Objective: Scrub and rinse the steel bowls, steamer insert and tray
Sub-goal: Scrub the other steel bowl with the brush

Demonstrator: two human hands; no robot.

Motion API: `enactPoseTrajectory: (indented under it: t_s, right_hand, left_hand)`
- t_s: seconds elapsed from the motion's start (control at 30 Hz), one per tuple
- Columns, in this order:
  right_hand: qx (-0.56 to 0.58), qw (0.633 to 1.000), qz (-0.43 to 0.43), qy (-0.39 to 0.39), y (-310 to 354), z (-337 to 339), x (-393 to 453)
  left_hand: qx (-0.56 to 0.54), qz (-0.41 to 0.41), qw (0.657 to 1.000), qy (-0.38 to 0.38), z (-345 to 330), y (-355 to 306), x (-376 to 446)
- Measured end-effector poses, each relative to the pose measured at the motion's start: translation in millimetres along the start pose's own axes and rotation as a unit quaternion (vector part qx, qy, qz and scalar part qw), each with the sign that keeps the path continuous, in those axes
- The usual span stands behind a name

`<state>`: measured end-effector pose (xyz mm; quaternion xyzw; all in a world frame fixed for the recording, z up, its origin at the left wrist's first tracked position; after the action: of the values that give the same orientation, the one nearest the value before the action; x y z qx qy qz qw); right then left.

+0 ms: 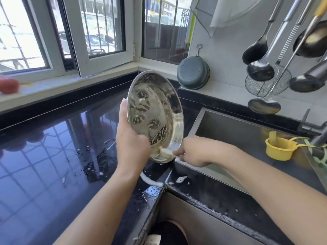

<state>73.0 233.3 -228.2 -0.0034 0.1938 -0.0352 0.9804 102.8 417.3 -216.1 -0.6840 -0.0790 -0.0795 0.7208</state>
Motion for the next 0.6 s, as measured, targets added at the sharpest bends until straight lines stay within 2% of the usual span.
enactPoseTrajectory:
  t_s: [0.07,0.17,0.23,0.33,0.4,0.53,0.6]
  right_hand:
    - [0.011,0.999,0.040,0.028,8,2,-3]
    - [0.011,0.999,0.025,0.027,3,0,6]
    - [0.002,1.000,-0.014,-0.002,-9,1,12]
    - [-0.009,0.993,-0.081,-0.084,-28,7,7]
    - [-0.023,0.992,-0.079,-0.097,-25,5,4]
    - [-0.041,0.999,0.029,0.000,13,-4,-13]
    - [-0.043,0.998,0.044,0.031,17,2,-17]
  left_hand:
    - [-0.008,0.004,1.000,-0.013,1,1,0]
    - [-0.025,0.018,0.999,-0.036,2,6,-3]
    - [-0.032,0.041,0.998,-0.036,1,10,-5]
    - [-0.024,0.038,0.999,-0.014,-2,6,-6]
    - [-0.018,0.029,0.999,-0.005,-3,5,-4]
    - [-0.012,0.021,1.000,-0.012,-2,3,-4]
    - [-0.014,0.021,0.999,-0.020,0,7,-3]
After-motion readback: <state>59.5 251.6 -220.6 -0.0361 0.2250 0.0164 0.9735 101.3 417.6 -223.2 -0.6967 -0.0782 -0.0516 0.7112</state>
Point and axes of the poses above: each hand's wrist, its own x-axis towards the middle knuckle, its own z-axis out of the back of the hand, y = z × x, the point moved 5 cm from there along x, towards the middle knuckle, and after that the axes turned 2 degrees about z, right-handed, at the moved point
